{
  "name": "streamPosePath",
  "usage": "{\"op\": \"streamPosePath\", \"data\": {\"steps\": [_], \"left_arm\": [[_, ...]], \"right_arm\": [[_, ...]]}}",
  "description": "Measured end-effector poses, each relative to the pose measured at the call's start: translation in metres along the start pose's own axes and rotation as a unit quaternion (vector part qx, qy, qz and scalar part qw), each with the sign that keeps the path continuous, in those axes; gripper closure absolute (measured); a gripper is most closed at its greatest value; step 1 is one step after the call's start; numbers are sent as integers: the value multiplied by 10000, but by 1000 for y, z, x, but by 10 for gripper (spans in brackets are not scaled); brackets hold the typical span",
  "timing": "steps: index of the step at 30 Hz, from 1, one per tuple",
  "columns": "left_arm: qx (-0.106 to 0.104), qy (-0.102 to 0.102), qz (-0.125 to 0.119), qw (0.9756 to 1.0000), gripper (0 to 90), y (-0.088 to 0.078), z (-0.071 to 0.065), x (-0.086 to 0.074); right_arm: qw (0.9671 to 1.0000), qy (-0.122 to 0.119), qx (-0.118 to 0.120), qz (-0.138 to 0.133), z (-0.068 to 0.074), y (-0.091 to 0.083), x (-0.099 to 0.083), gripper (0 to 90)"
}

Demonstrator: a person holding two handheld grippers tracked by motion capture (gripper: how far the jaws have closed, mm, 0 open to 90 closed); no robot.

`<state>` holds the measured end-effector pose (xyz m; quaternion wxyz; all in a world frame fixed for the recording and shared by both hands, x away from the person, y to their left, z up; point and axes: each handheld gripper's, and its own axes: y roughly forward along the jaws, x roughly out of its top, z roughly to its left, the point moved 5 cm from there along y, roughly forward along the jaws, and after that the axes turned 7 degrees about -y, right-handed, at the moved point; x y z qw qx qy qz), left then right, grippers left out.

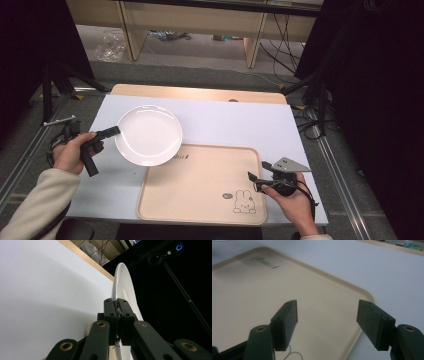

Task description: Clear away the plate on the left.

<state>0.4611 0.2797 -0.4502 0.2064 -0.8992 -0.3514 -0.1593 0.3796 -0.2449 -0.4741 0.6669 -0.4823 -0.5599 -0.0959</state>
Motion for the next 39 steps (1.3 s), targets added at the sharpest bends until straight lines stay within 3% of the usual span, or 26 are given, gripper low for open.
{"op": "streamPosePath", "data": {"steps": [39], "left_arm": [[-215, 81, 507, 9985, 869, 22, -19, -28]], "right_arm": [[10000, -18, 3, -2, 0, 0, 0, 339]]}}
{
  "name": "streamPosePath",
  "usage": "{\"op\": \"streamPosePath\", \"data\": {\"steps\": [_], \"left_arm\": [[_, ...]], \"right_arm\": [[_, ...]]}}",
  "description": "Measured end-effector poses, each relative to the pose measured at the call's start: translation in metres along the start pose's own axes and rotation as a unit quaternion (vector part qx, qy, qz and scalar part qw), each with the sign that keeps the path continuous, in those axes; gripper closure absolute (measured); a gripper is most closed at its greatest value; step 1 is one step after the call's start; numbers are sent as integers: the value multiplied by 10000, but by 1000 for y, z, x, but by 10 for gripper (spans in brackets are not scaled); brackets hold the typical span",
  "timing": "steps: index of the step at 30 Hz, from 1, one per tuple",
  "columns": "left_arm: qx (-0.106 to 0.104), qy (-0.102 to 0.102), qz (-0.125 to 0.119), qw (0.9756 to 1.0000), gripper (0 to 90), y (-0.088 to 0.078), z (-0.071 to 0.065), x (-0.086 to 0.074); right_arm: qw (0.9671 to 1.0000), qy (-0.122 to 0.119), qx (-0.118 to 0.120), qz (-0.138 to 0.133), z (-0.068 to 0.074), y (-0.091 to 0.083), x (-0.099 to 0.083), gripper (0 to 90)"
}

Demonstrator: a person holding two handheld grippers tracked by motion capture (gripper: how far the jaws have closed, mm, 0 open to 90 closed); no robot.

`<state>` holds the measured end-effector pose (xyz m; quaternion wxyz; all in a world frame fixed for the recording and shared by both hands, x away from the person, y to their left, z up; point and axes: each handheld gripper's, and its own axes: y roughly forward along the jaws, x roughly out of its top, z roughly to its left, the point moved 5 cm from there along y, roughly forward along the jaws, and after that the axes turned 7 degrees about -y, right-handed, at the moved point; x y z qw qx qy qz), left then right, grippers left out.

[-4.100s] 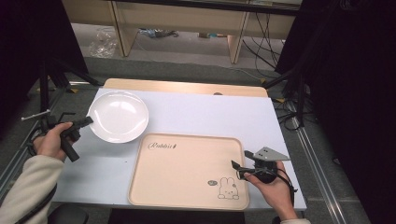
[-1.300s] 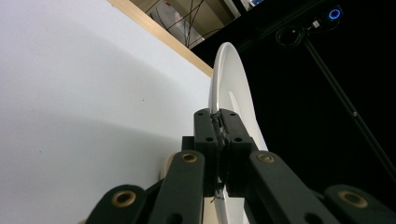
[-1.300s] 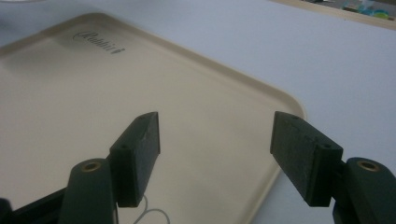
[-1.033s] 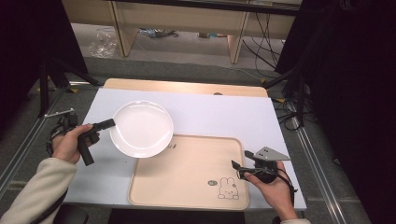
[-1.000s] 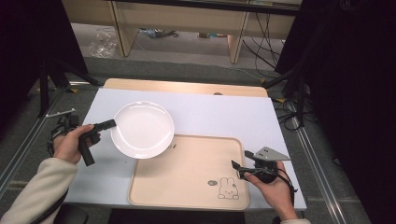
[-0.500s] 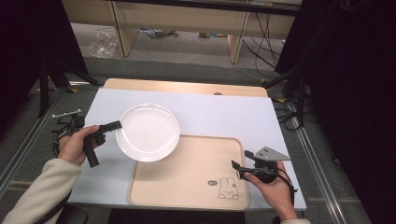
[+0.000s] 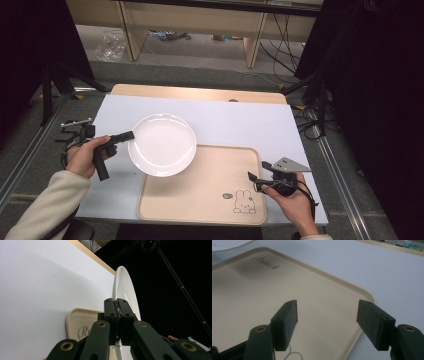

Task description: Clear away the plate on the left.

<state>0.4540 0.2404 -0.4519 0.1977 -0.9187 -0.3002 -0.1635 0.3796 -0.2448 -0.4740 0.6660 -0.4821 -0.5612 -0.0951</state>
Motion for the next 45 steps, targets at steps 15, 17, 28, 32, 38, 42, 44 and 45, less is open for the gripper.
{"op": "streamPosePath", "data": {"steps": [15, 17, 28, 32, 38, 42, 44, 45], "left_arm": [[-41, -14, 83, 10000, 868, 6, -4, -6], [-38, -6, 107, 9999, 868, 7, -4, -7], [-48, 10, 181, 9998, 868, 11, -6, -10], [-40, 18, 195, 9998, 868, 12, -5, -11], [-57, -1, 240, 9997, 868, 14, -7, -13], [-66, -11, 260, 9996, 868, 16, -8, -15], [-63, 0, 271, 9996, 868, 16, -8, -15], [-65, -3, 280, 9996, 868, 17, -8, -16]], "right_arm": [[10000, -18, -5, -2, 0, 0, 0, 339], [10000, 4, 2, 0, 0, 0, 0, 339], [10000, -3, 3, 5, 0, 0, 0, 339], [10000, -4, 3, 3, 0, 0, 0, 339], [10000, -33, -7, -3, 0, 0, 0, 339], [10000, -2, 4, 4, 0, 0, 0, 339], [10000, -4, 5, 5, 0, 0, 0, 339], [10000, -28, -22, -4, 0, 0, 0, 339]]}}
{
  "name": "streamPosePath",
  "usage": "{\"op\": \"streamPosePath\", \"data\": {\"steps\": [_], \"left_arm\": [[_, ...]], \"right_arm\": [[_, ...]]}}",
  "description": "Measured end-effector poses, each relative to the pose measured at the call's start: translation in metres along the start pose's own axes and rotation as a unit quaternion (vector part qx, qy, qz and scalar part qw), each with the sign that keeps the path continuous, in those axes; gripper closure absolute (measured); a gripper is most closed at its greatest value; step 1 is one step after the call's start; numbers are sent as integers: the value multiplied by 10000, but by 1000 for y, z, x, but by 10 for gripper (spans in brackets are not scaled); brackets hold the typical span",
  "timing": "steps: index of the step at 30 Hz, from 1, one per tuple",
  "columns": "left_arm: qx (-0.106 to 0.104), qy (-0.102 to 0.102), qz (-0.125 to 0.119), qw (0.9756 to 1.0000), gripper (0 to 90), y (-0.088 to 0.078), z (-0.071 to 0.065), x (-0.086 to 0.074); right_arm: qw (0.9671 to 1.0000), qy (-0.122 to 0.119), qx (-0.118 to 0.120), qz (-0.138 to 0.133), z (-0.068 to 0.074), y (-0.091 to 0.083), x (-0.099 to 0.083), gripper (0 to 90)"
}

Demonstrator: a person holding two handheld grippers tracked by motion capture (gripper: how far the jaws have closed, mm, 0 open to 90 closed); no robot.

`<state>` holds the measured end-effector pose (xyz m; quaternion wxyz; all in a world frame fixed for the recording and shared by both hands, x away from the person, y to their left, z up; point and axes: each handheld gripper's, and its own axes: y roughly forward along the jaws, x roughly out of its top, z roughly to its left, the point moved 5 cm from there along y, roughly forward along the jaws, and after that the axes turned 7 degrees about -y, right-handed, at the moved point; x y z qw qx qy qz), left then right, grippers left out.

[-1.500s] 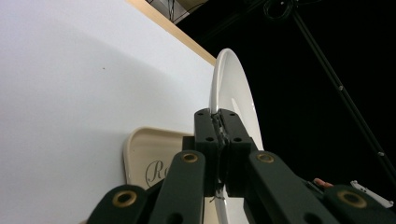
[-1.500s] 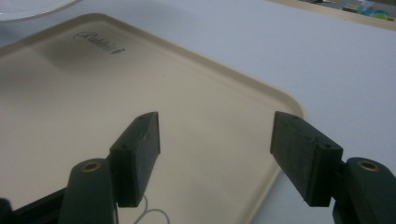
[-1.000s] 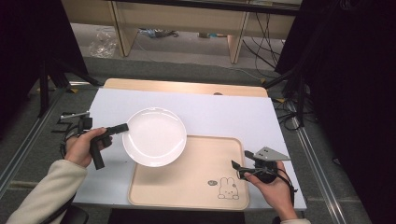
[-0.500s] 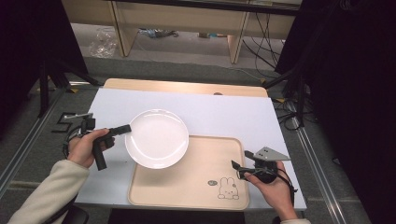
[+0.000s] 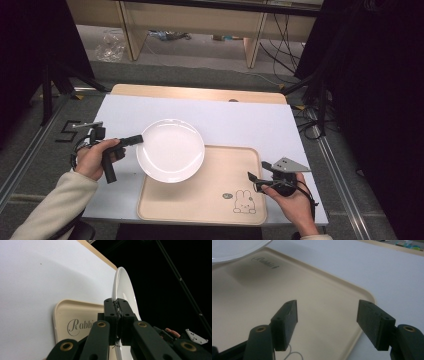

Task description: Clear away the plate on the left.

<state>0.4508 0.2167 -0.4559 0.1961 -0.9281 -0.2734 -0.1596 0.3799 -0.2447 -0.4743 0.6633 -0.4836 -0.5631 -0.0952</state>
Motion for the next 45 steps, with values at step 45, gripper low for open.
{"op": "streamPosePath", "data": {"steps": [45], "left_arm": [[-34, -99, 295, 9995, 867, 19, -8, -16]], "right_arm": [[10000, 30, 32, 9, 0, 0, 0, 339]]}}
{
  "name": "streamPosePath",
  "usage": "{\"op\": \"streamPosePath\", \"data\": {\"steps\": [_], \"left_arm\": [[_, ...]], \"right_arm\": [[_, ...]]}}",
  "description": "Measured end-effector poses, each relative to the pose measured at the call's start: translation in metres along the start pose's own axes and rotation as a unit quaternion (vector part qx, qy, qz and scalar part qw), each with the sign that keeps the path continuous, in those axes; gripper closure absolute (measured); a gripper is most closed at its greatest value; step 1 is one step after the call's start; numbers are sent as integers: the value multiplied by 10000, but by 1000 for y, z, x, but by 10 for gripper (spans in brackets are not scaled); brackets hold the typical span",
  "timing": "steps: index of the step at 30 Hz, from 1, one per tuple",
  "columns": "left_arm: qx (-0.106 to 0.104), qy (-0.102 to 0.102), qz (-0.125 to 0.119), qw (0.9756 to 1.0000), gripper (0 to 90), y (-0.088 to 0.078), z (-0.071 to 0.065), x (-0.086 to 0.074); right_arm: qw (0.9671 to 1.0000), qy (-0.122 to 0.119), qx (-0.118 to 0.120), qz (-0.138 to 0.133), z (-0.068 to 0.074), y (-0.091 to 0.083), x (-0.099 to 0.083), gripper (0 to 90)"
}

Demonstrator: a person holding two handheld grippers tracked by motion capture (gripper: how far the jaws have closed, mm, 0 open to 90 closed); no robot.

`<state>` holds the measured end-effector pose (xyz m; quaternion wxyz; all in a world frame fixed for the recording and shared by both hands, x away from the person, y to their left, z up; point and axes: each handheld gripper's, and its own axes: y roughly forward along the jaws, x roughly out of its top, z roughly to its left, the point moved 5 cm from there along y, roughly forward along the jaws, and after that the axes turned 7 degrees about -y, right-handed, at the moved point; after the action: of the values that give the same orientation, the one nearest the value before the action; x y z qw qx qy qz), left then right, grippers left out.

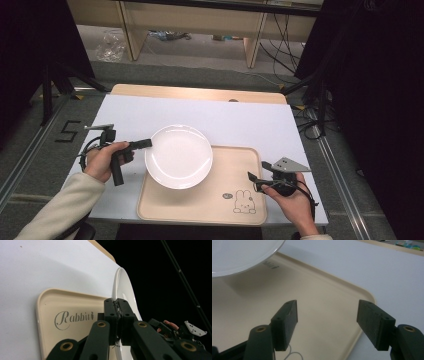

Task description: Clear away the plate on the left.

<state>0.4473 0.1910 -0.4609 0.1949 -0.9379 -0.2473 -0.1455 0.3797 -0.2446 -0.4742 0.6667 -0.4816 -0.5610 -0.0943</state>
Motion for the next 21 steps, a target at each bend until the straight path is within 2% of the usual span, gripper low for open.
{"op": "streamPosePath", "data": {"steps": [3, 9, 10, 15, 16, 21], "left_arm": [[1, 7, 18, 10000, 868, 1, 0, -1], [2, 25, 49, 10000, 867, 3, -1, -2], [-1, 25, 52, 10000, 867, 4, -1, -2], [1, 25, 78, 10000, 867, 5, -2, -3], [-6, 28, 91, 10000, 867, 6, -2, -4], [-11, 34, 108, 9999, 867, 8, -3, -5]], "right_arm": [[10000, -15, -22, 65, 0, -1, 0, 339], [10000, 4, -17, -6, 0, 0, 0, 339], [10000, -11, -19, 66, 0, -1, 0, 339], [10000, -12, -19, 66, 0, -1, 0, 339], [10000, -3, -5, -1, 0, 0, 0, 339], [10000, -13, -16, 67, 0, -1, 0, 339]]}}
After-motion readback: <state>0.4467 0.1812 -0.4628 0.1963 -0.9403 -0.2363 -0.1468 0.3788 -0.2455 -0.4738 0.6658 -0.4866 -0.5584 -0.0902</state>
